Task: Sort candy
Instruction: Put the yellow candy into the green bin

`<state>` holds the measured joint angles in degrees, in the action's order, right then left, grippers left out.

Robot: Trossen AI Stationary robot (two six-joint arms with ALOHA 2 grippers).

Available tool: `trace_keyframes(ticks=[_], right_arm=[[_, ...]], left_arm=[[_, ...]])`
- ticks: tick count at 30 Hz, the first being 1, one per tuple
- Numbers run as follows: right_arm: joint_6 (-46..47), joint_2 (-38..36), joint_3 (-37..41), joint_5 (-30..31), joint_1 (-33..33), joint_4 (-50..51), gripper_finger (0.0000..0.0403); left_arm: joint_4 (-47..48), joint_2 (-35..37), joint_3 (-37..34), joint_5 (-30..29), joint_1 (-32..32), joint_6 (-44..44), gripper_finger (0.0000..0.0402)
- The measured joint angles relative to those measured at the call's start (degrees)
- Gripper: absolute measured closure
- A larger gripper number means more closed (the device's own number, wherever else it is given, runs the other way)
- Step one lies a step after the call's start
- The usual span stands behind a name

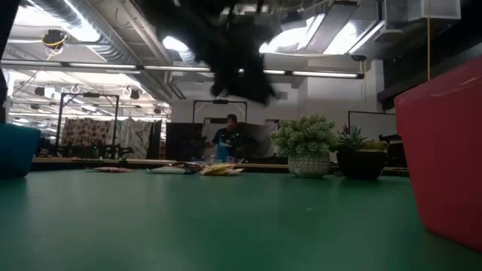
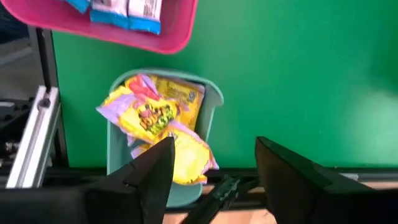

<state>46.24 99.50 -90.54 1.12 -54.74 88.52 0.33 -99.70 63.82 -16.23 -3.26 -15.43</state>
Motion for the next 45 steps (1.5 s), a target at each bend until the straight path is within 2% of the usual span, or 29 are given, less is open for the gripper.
trace_keyframes(ticks=[7, 14, 23, 27, 40, 45], right_arm=[[-0.03, 0.0, 0.0, 2.3, 0.0, -1.94, 0.018], [-0.03, 0.0, 0.0, 2.47, 0.0, -1.96, 0.018], [-0.03, 0.0, 0.0, 2.58, 0.0, -2.06, 0.018], [-0.03, 0.0, 0.0, 2.58, 0.0, -2.06, 0.018], [-0.03, 0.0, 0.0, 2.58, 0.0, -2.08, 0.018], [-0.03, 0.0, 0.0, 2.56, 0.0, -2.06, 0.018]], left_arm=[[11.82, -0.01, -0.01, -2.75, -8.88, 4.06, 0.025], [17.23, -0.03, -0.01, -2.69, -12.99, 4.06, 0.025], [17.81, -4.94, -0.01, -0.41, -13.49, 5.42, 0.025], [18.29, -6.84, -0.01, -2.73, -13.5, 6.48, 0.025], [18.94, -7.72, -0.01, -2.48, -14.1, 7.01, 0.025], [21.84, -7.72, -0.01, -2.3, -14.1, 7.03, 0.025]])
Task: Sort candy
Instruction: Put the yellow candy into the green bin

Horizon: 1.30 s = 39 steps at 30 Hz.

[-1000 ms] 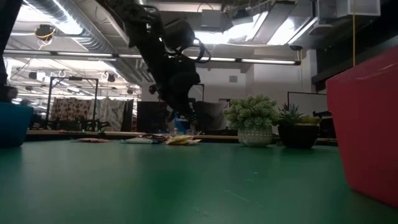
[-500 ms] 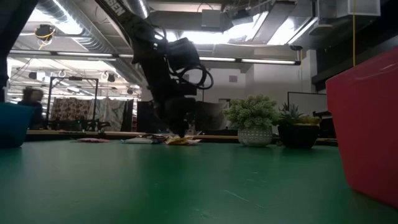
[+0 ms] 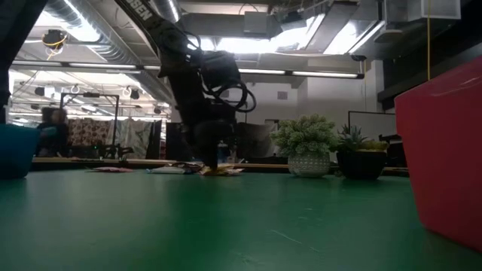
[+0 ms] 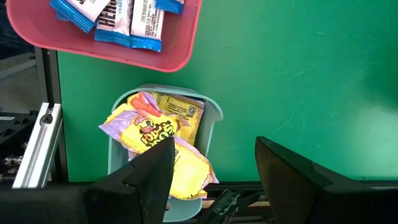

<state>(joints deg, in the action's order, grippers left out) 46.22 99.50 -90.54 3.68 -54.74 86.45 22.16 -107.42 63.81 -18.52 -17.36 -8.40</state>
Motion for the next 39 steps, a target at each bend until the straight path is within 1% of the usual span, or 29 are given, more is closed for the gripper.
trace_keyframes(ticks=[9, 19, 21, 24, 32, 34, 37, 39], right_arm=[[0.0, 0.0, 0.0, 0.0, 0.0, 0.0, 0.018], [-0.02, 0.0, 0.0, -0.02, 0.0, 0.0, 0.018], [-0.02, 0.0, 0.0, 0.0, 0.0, 0.0, 0.018], [-0.04, 0.0, 0.0, -0.01, 0.0, 0.0, 0.018], [-0.04, 0.0, 0.0, 0.0, 0.0, -0.39, 0.018], [-0.04, 0.0, 0.0, -0.02, 0.0, -1.03, 0.018], [-0.08, 0.0, 0.0, 1.0, 0.0, -1.92, 0.018], [-0.24, 0.0, 0.0, 2.26, 0.0, -2.82, 0.018]], left_arm=[[0.18, 0.0, 0.0, 0.35, -1.54, -0.3, 0.025], [0.12, -3.48, 0.33, 2.12, -1.7, -0.42, 0.0254], [0.12, -3.5, 0.31, 2.19, -1.66, -0.42, 0.0264], [0.32, -3.19, 0.26, 2.65, -1.63, -0.43, 0.0291], [0.32, -3.28, 0.16, 2.16, 0.47, -1.73, 0.0387], [0.24, -3.32, 0.15, 1.68, 1.13, -1.72, 0.0395], [0.18, -2.84, 0.08, 1.56, 2.13, -1.73, 0.0396], [0.47, -1.85, -0.07, 3.04, 2.94, -1.82, 0.0399]])
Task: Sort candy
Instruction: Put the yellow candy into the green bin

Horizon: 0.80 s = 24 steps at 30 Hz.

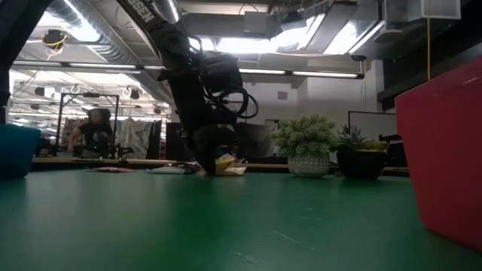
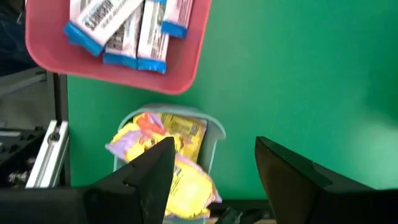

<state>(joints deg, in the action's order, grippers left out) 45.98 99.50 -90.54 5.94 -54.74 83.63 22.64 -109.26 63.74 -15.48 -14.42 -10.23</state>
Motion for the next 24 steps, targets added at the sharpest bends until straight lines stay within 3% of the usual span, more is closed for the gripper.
trace_keyframes(ticks=[8, 17, 24], right_arm=[[-7.76, 0.0, 0.0, 7.2, 0.0, -3.44, 0.018], [-22.66, 0.0, 0.0, 30.69, 2.54, -13.77, 0.018], [-32.28, 0.0, 0.0, 31.68, 9.39, -24.52, 0.018]], left_arm=[[-0.52, 6.64, -0.06, 12.9, 4.38, -5.16, 0.0401], [-11.27, 8.97, -0.04, 25.07, 13.89, -12.96, 0.0401], [-25.06, 9.02, -0.01, 24.99, 22.11, -13.26, 0.0401]])
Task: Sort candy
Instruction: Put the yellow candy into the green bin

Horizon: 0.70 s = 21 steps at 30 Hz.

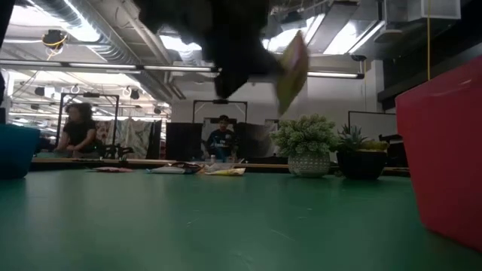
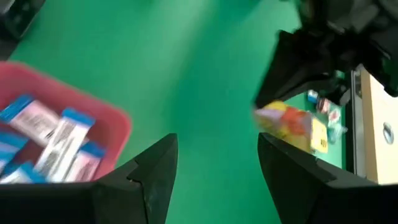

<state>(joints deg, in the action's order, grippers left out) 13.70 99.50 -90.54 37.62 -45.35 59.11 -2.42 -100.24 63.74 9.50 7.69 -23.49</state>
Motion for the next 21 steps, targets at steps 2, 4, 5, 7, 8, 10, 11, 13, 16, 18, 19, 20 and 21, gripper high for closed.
trace_keyframes(ticks=[2, 4, 5, 7, 8, 10, 11, 13, 16, 18, 19, 20, 21], right_arm=[[-2.81, 0.0, 0.0, -0.44, 2.16, -2.37, 0.018], [-5.35, 0.0, 0.0, -1.38, 4.13, -4.94, 0.018], [-6.34, 0.0, 0.0, -1.96, 5.05, -6.18, 0.018], [-8.41, 0.0, -0.01, -4.07, 6.76, -8.23, 0.018], [-9.7, 0.0, 0.0, -5.6, 7.52, -9.21, 0.018], [-11.59, 0.0, 0.0, -9.67, 8.95, -10.88, 0.018], [-12.54, 0.0, 0.0, -12.15, 9.6, -11.72, 0.018], [-13.24, 0.0, 0.0, -17.42, 10.81, -13.22, 0.018], [-13.74, 0.0, 0.0, -22.95, 12.22, -14.6, 0.018], [-13.72, 0.0, -0.01, -23.73, 12.55, -15.3, 0.0183], [-13.74, 0.0, -0.02, -23.74, 12.76, -15.59, 0.0186], [-13.89, 0.0, 0.0, -23.76, 12.86, -15.81, 0.0192], [-13.98, 0.0, -0.01, -23.92, 12.86, -15.84, 0.02]], left_arm=[[-2.35, 0.01, 0.07, -0.37, 2.2, 0.72, 0.0401], [-3.24, 0.01, 0.07, -2.12, 4.29, 2.38, 0.0401], [-3.92, 0.01, 0.07, -3.15, 5.18, 3.12, 0.0401], [-4.58, 0.01, 0.07, -4.65, 6.79, 4.75, 0.0401], [-4.58, 0.01, 0.07, -5.23, 7.5, 5.43, 0.0401], [-4.3, 0.01, 0.07, -6.58, 8.93, 5.95, 0.0401], [-4.37, 0.01, 0.07, -7.43, 9.53, 5.97, 0.0402], [-4.86, 0.01, 0.07, -8.91, 10.59, 6.1, 0.0402], [-5.23, 0.01, 0.07, -10.45, 11.71, 6.12, 0.0401], [-5.44, 0.01, 0.07, -10.7, 12.2, 6.12, 0.0401], [-5.49, 0.01, 0.07, -10.9, 12.38, 6.12, 0.0401], [-5.57, 0.01, 0.07, -11.21, 12.62, 6.12, 0.0401], [-5.8, 0.01, 0.07, -11.62, 12.84, 6.12, 0.0401]])
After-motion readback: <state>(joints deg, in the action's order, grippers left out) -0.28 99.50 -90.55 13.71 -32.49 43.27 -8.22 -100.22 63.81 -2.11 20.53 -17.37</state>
